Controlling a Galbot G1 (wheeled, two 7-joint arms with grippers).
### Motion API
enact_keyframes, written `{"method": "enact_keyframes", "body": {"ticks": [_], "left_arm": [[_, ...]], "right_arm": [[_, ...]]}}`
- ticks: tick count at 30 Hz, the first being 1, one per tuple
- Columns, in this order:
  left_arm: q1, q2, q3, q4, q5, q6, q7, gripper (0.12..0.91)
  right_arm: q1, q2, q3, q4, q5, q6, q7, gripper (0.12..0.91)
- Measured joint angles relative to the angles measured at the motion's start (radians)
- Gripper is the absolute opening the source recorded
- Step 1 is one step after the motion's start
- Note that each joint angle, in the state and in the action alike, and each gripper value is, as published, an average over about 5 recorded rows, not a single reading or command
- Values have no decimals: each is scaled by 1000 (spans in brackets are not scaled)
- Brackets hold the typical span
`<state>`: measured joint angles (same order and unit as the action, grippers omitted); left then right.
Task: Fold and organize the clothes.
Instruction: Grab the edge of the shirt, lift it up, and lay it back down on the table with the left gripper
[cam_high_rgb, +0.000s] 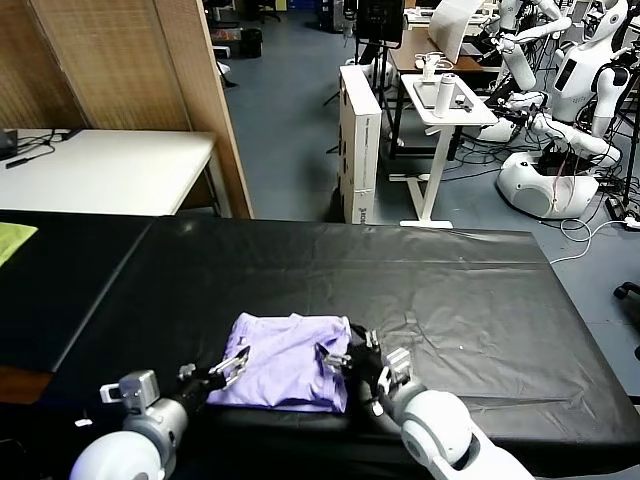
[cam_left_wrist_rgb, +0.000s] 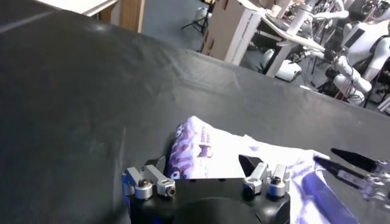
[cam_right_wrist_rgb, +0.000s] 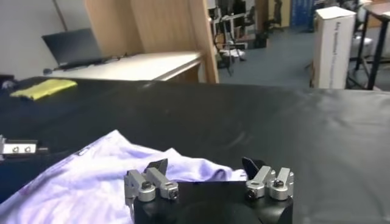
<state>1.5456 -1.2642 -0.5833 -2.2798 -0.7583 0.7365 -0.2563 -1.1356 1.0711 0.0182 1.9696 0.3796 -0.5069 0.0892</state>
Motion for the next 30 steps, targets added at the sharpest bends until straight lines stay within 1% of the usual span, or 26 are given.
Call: {"method": "enact_keyframes", "body": {"ticks": [2, 5, 7, 11, 13, 15, 17, 19, 24, 30], "left_arm": [[0, 0, -4, 3, 1, 0, 5, 907], [0, 0, -9, 9, 9, 0, 18, 907], [1, 0, -11, 15, 27, 0, 37, 907], [9, -1, -20, 32, 73, -4, 91, 907], [12, -6, -27, 43, 92, -28, 119, 907], [13, -12, -30, 55, 109, -68, 143, 907], [12, -20, -32, 67, 126, -109, 163, 907], [9, -31, -31, 78, 140, -139, 175, 907], [3, -61, -27, 100, 154, -195, 193, 907], [7, -98, -27, 127, 165, -273, 230, 907]], "right_arm": [[-5, -10, 7, -4, -24, 7, 5, 907], [-12, -16, 22, 1, -17, 31, 10, 907], [-19, -19, 33, 8, 9, 56, 10, 907], [-44, -33, 62, 31, 88, 135, 1, 907], [-61, -42, 78, 45, 124, 176, -3, 907], [-80, -50, 96, 58, 149, 205, -4, 907], [-96, -56, 114, 68, 163, 217, -4, 907], [-109, -62, 133, 74, 173, 222, -3, 907], [-130, -70, 172, 83, 191, 228, -2, 907], [-145, -71, 208, 86, 204, 232, -2, 907]]}}
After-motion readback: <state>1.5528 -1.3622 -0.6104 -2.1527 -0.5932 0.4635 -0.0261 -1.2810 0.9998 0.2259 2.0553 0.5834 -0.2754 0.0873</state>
